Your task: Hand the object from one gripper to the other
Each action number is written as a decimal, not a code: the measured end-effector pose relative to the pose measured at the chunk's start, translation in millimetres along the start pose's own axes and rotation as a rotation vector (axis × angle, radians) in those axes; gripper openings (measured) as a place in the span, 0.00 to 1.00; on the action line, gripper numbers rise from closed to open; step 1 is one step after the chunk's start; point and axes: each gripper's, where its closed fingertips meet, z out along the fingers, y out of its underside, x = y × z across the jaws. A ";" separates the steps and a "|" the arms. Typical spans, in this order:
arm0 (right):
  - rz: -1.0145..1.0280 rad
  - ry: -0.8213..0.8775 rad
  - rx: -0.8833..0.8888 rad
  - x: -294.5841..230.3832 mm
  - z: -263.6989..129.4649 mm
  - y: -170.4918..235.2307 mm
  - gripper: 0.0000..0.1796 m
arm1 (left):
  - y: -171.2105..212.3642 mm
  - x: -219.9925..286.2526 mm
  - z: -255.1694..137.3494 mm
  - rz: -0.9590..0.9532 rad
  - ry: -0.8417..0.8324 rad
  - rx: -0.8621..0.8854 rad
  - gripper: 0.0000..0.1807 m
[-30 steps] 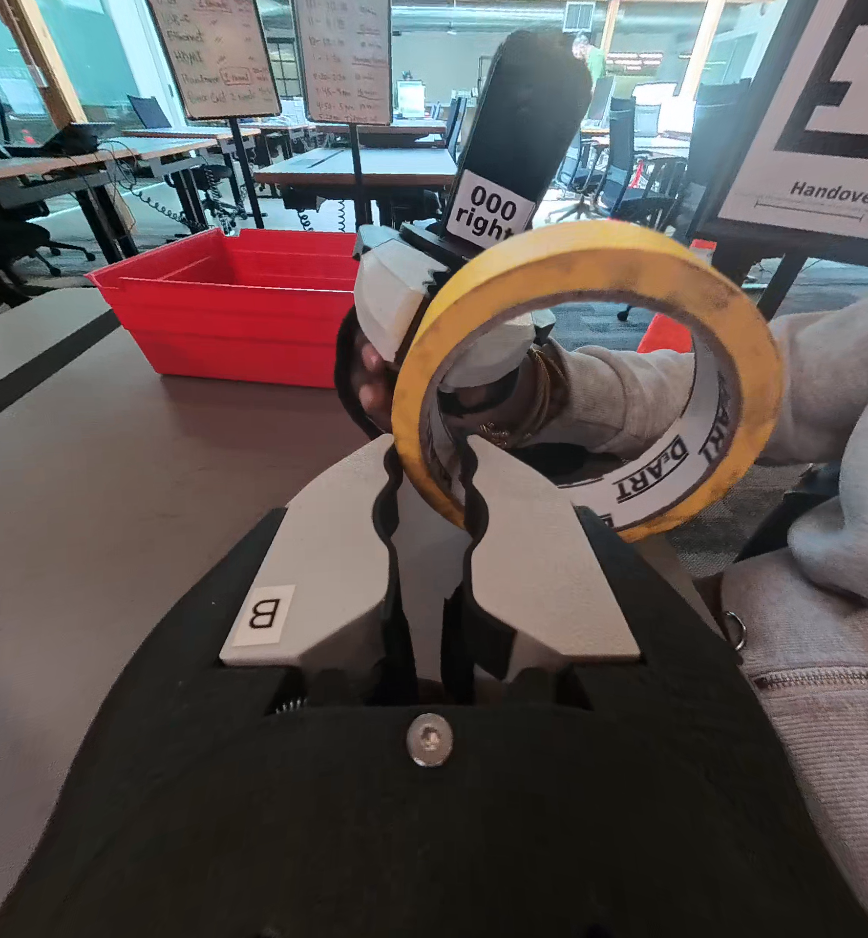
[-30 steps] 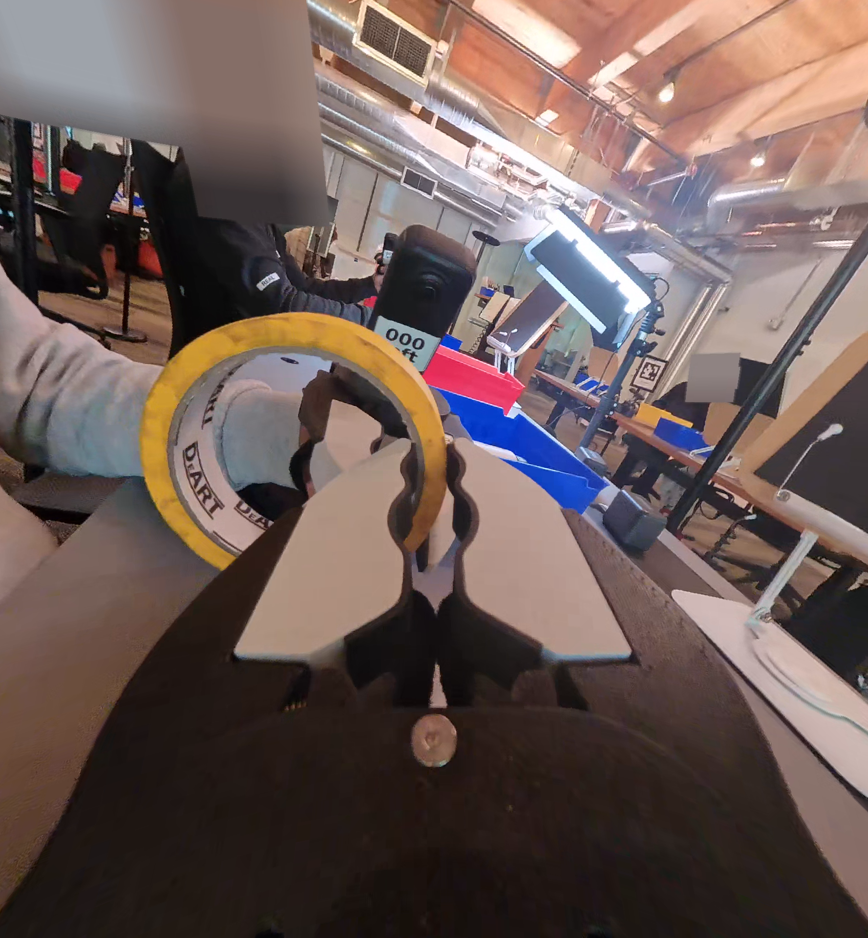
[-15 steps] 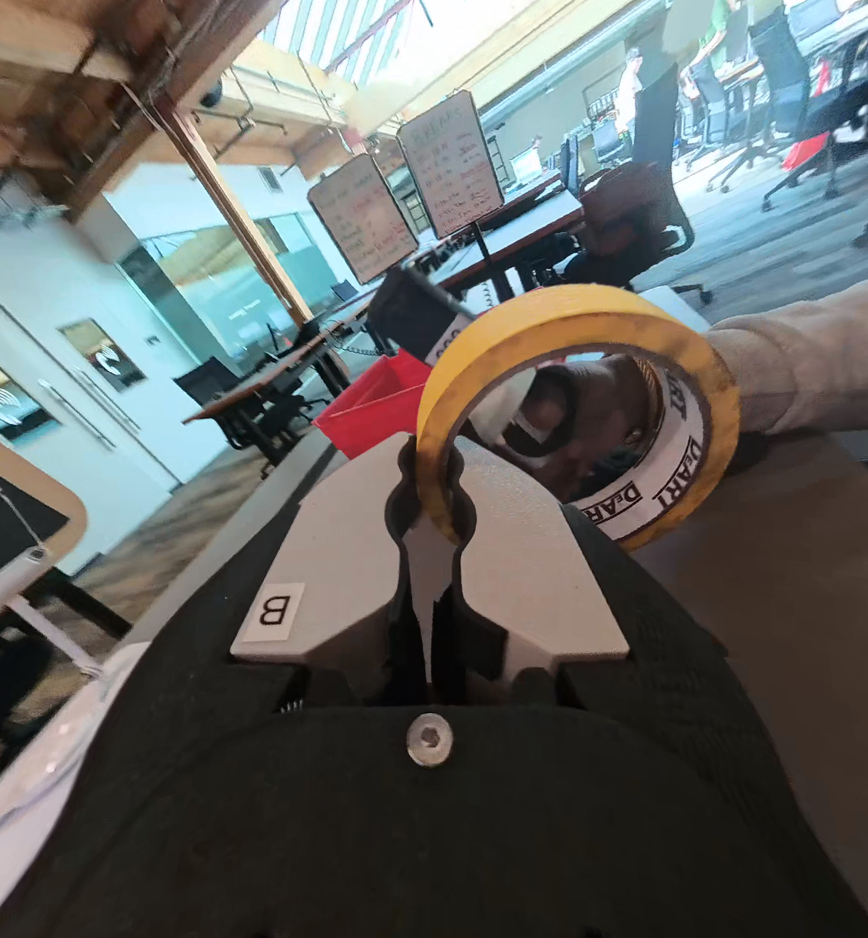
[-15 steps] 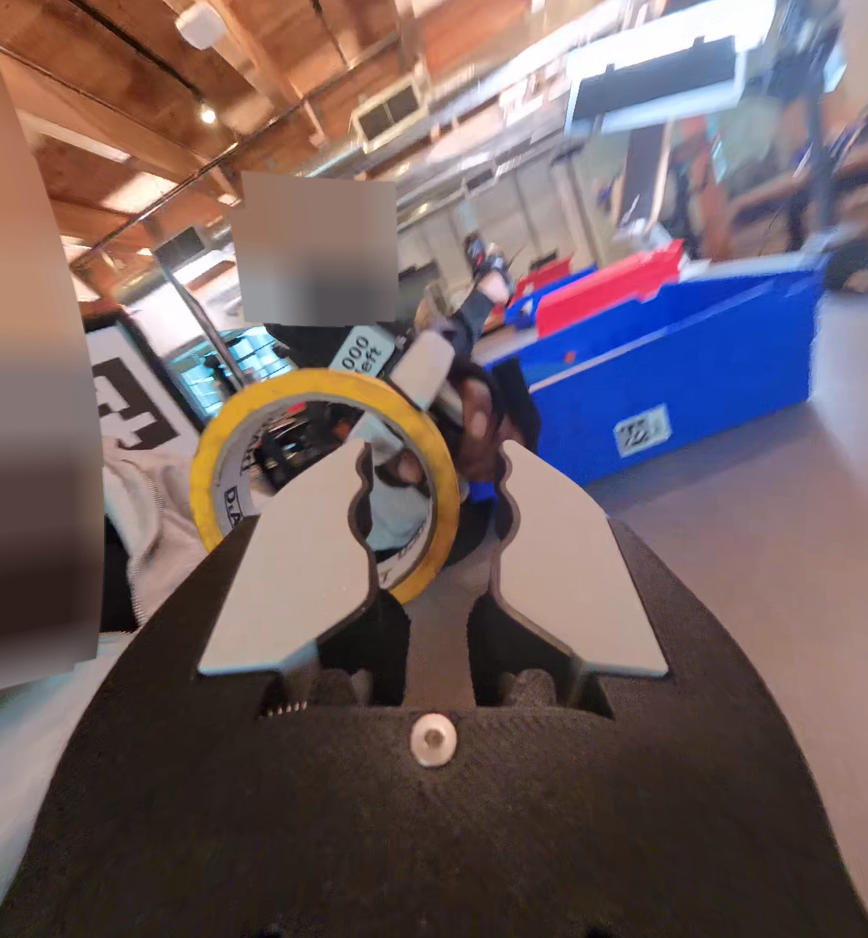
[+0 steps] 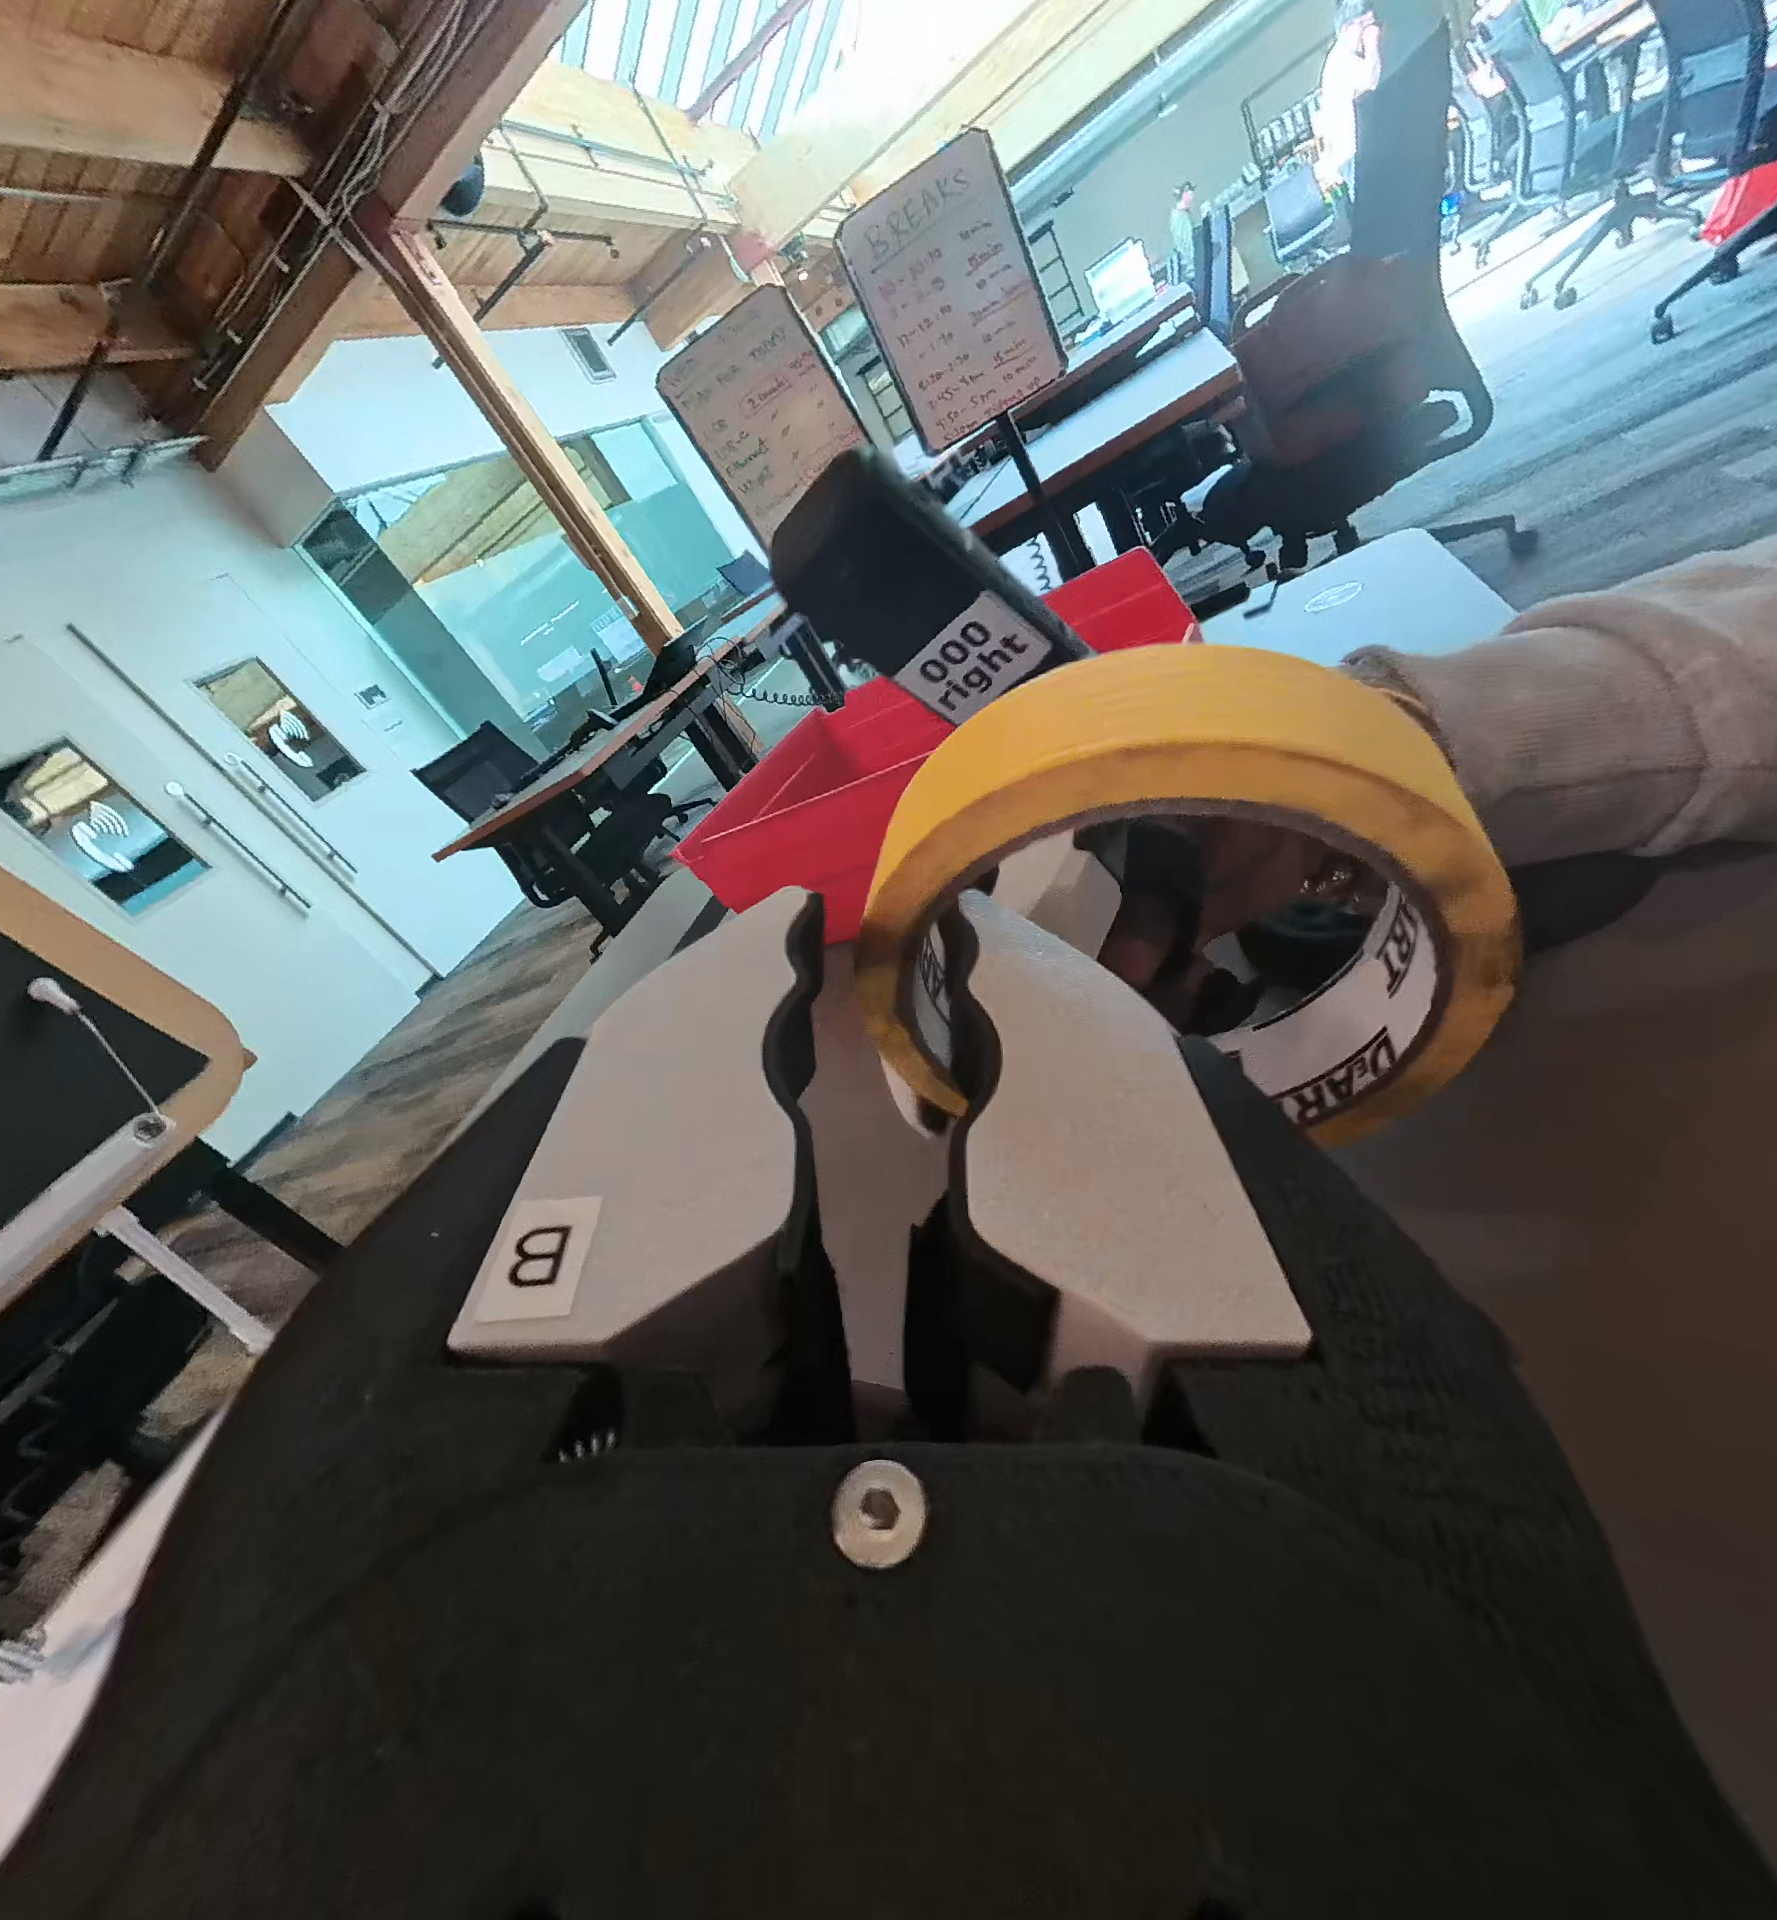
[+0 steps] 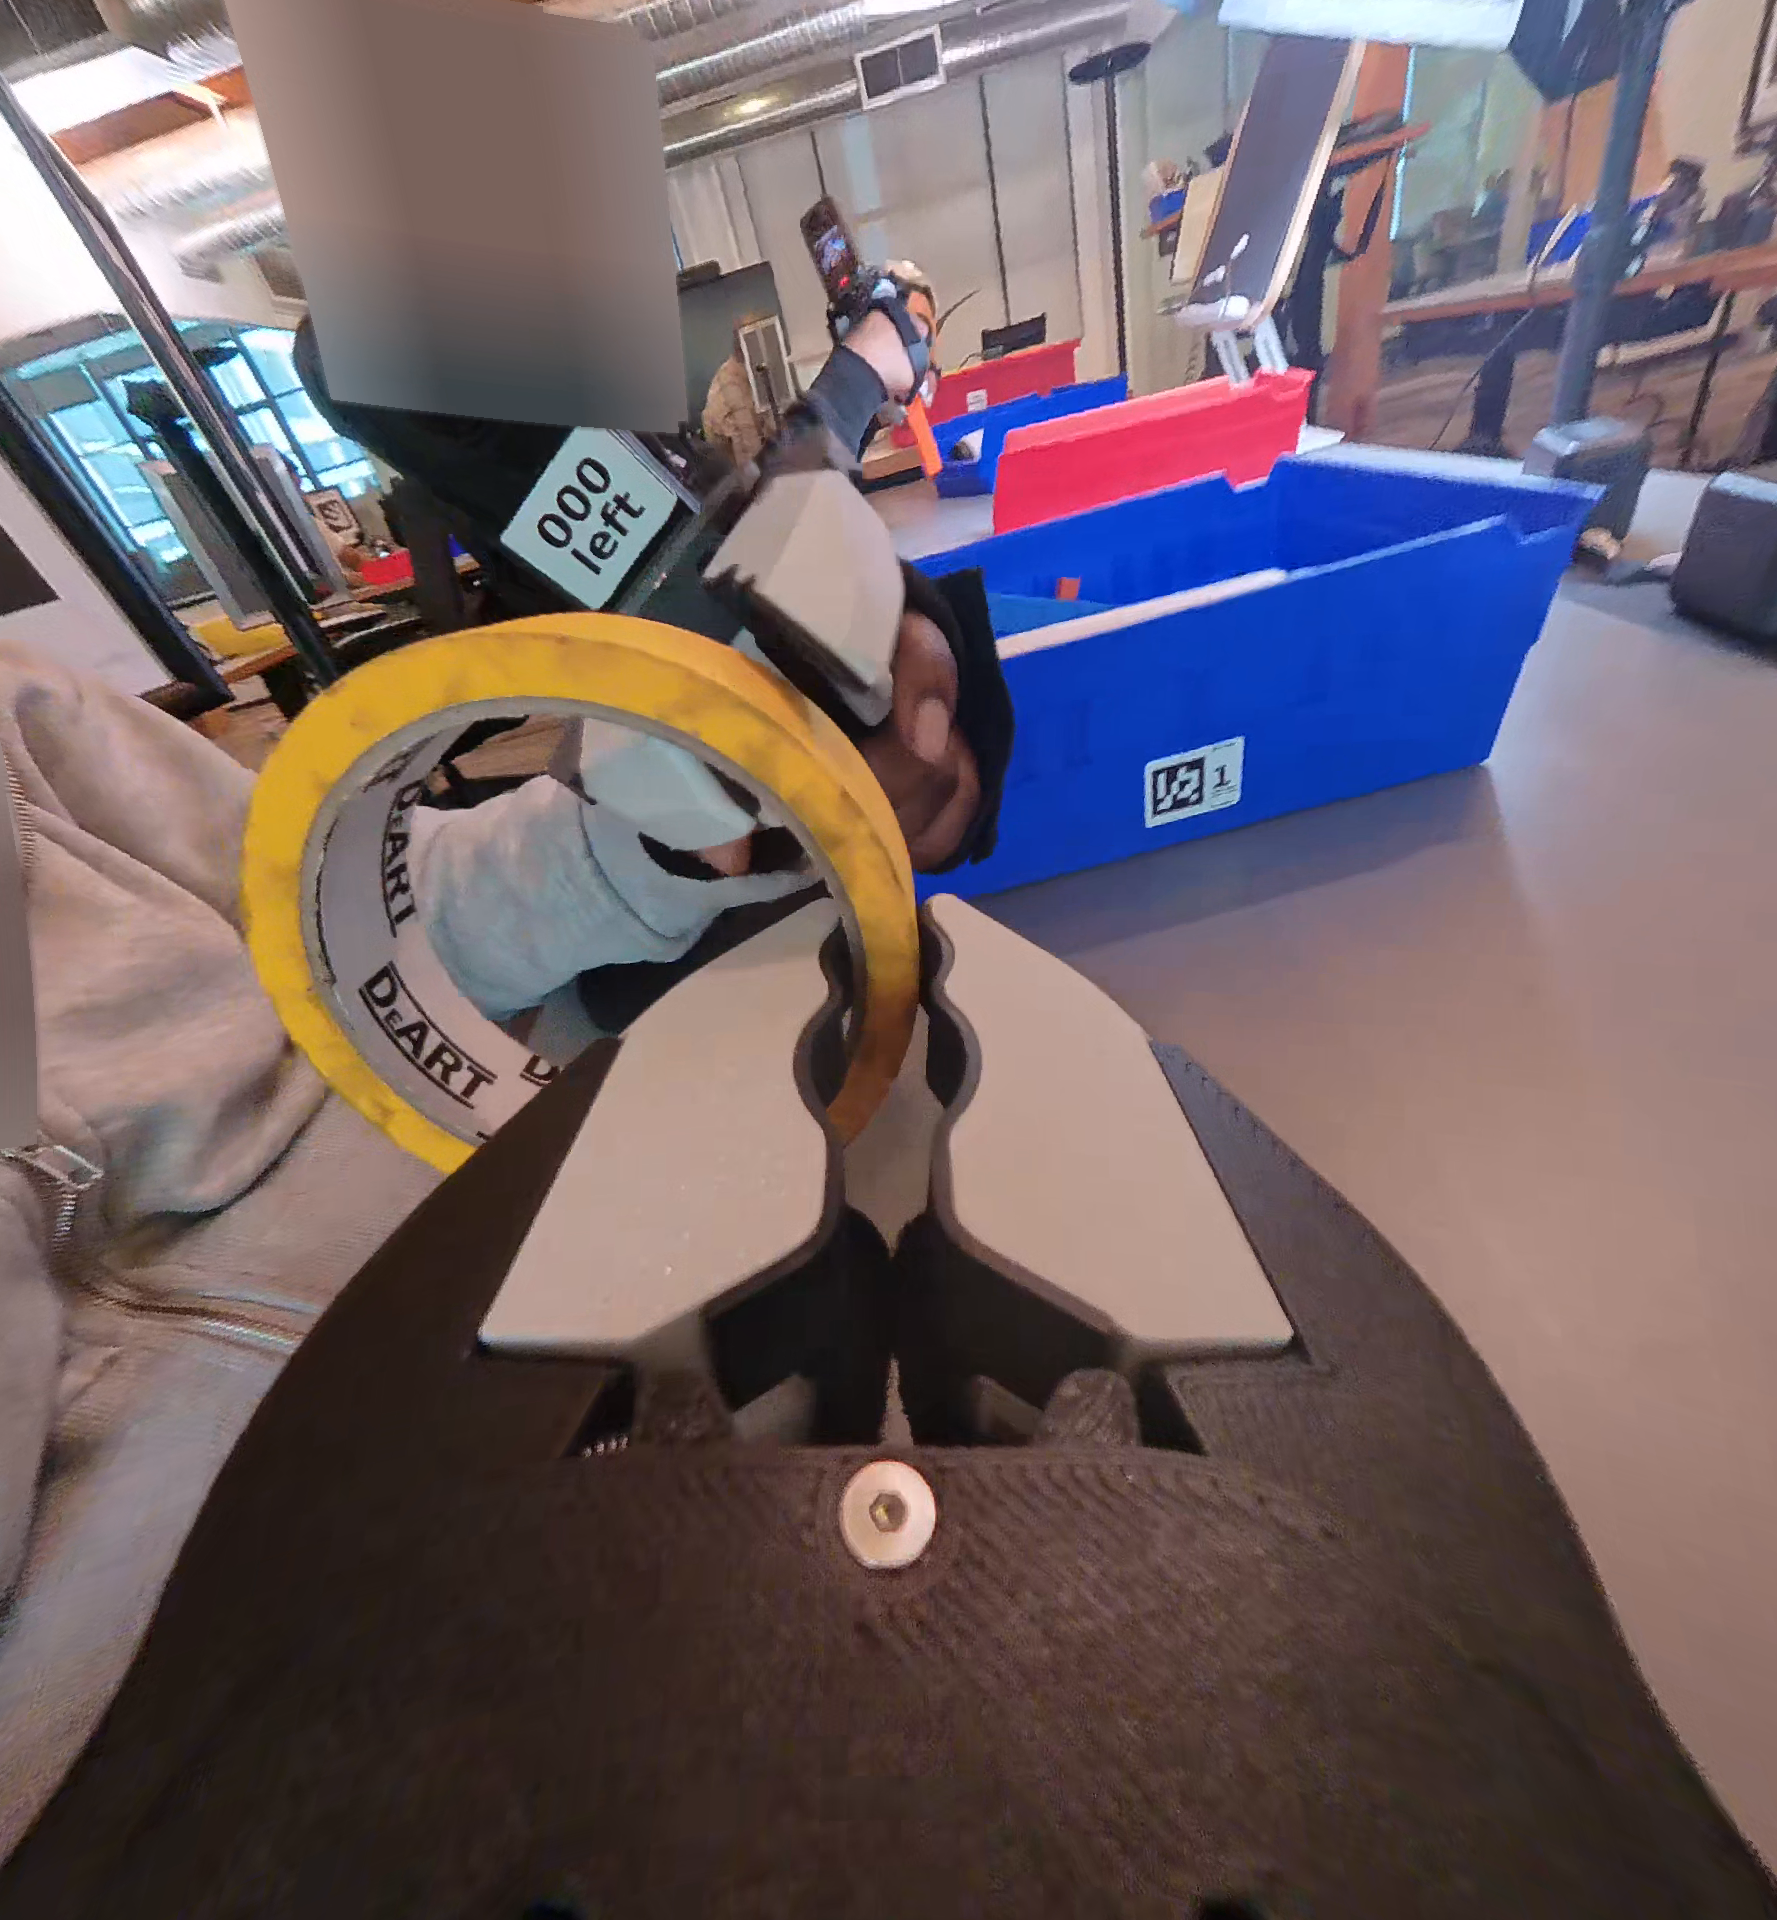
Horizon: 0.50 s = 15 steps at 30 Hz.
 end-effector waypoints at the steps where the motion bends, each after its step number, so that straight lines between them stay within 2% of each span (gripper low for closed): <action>1: -0.028 0.011 0.018 0.4 -1.4 -3.5 0.06 | 0.4 -1.0 -0.1 -0.028 0.001 0.000 0.14; 6: -0.215 0.070 0.154 -2.9 -13.3 -29.2 0.06 | 4.2 2.9 2.8 -0.364 0.106 0.001 0.22; 9: -0.339 0.073 0.225 -12.3 -18.0 -41.2 0.06 | 9.4 23.2 7.8 -0.586 0.265 -0.034 0.22; 12: -0.425 0.055 0.246 -22.0 -18.0 -44.8 0.06 | 12.3 43.2 12.1 -0.695 0.382 -0.065 0.12; 15: -0.499 0.062 0.235 -26.8 -16.3 -44.3 0.06 | 12.0 44.1 11.2 -0.697 0.387 -0.072 0.10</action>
